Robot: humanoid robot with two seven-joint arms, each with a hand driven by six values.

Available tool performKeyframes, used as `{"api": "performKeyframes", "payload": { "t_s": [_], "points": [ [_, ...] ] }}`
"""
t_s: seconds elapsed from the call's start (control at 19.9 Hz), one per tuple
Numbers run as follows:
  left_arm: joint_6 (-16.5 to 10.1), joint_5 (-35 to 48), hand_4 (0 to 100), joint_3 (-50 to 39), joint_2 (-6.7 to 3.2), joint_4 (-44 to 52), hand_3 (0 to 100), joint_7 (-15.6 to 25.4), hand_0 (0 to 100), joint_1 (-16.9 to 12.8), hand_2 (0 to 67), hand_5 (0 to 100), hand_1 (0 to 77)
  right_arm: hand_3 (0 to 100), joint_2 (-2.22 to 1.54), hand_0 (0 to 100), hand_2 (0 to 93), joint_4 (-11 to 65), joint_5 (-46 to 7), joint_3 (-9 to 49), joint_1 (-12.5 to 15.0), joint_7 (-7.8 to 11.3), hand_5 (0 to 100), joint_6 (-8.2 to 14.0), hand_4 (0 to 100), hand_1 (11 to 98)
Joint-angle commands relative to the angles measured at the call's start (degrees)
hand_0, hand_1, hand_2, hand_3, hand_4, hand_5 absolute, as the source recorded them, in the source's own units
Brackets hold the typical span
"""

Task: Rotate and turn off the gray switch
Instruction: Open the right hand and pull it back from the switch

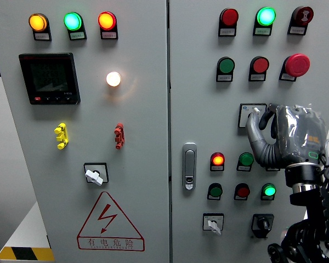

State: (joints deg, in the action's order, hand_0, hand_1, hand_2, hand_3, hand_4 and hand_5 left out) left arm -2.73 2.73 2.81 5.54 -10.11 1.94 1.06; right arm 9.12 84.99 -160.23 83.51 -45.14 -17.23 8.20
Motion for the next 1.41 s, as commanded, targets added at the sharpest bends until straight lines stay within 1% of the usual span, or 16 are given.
{"api": "performKeyframes", "payload": {
  "t_s": [0.0,0.05,0.1,0.15,0.2,0.25,0.45,0.65,0.75,0.85,0.9,0.95,1.0,1.05,1.16,1.36],
  "points": [
    [0.0,-0.1,12,0.0,0.00,0.0,21,0.0,0,0.0,10.2,13,0.0,99,-0.15,70,63.4,0.2,0.1,0.1,0.1,0.09,96,0.0,100,27.3],
    [0.0,0.0,12,0.0,0.00,0.0,21,0.0,0,0.0,10.2,13,0.0,98,-0.24,69,62.1,0.5,0.1,0.1,0.5,0.17,96,0.0,98,27.4],
    [0.0,0.0,12,0.0,0.00,0.0,21,0.0,0,0.0,10.2,13,0.0,98,-0.15,68,60.8,1.1,0.1,0.1,0.9,0.17,95,0.0,95,27.6],
    [0.0,0.0,12,0.0,0.00,0.0,21,0.0,0,0.0,10.2,13,0.0,97,-0.15,67,60.1,1.8,0.1,0.1,1.5,0.26,95,0.0,91,27.8],
    [0.0,0.0,12,0.0,0.00,0.0,21,0.1,0,0.0,10.2,13,0.0,96,-0.15,66,59.8,2.1,0.1,0.1,1.8,0.26,95,0.0,82,28.1],
    [0.0,0.0,12,0.0,0.00,0.0,21,0.0,0,0.0,10.2,13,0.0,93,-0.15,66,59.7,2.5,0.1,0.1,2.1,0.26,95,0.0,79,28.4],
    [0.0,0.0,12,0.0,0.00,0.0,21,0.1,0,0.0,10.2,13,0.0,90,-0.24,63,59.3,4.7,0.3,0.1,3.7,0.44,96,0.0,80,29.5],
    [0.0,0.0,12,0.0,0.00,0.0,21,0.0,0,0.0,10.2,13,0.0,85,-0.24,62,57.2,8.2,0.4,0.2,6.4,0.79,97,0.2,74,30.5],
    [0.0,0.0,12,0.0,0.00,0.0,21,0.0,0,0.0,10.2,13,0.0,81,-0.24,61,54.8,9.1,0.5,0.2,7.0,2.27,94,0.7,70,30.7],
    [0.0,0.0,12,0.0,-0.09,0.0,21,0.0,0,0.0,10.2,13,0.0,73,-0.24,60,52.2,10.5,0.4,0.2,8.2,2.72,91,1.9,60,31.1],
    [0.0,0.0,12,0.0,0.00,0.0,21,0.0,0,0.0,10.2,13,0.0,72,-0.15,60,50.8,10.9,0.5,0.4,8.8,2.81,90,2.3,58,31.4],
    [0.0,0.0,12,0.0,0.00,0.0,21,0.0,0,0.0,10.2,13,0.0,70,-0.15,60,49.4,11.3,0.4,0.6,9.1,3.42,88,2.6,56,31.6],
    [0.0,0.0,12,0.0,0.00,0.0,21,0.0,0,0.0,10.2,13,0.0,62,-0.06,59,42.6,12.4,0.4,0.8,9.9,4.56,83,2.7,48,31.9],
    [0.0,0.0,12,0.0,0.00,0.0,21,0.0,0,0.0,10.2,13,0.0,61,-0.06,59,41.9,14.0,0.4,0.8,10.9,5.35,81,2.7,48,32.0],
    [0.0,0.0,12,0.0,0.00,0.0,21,0.0,0,0.0,10.1,13,0.0,51,-0.06,57,36.6,15.5,0.4,0.8,11.8,5.54,69,2.7,38,32.8],
    [0.0,0.0,12,0.0,-0.09,0.0,21,0.0,0,0.0,10.1,13,0.0,41,-0.06,54,27.6,18.4,0.4,0.8,13.2,5.71,56,2.2,27,34.0]
  ]
}}
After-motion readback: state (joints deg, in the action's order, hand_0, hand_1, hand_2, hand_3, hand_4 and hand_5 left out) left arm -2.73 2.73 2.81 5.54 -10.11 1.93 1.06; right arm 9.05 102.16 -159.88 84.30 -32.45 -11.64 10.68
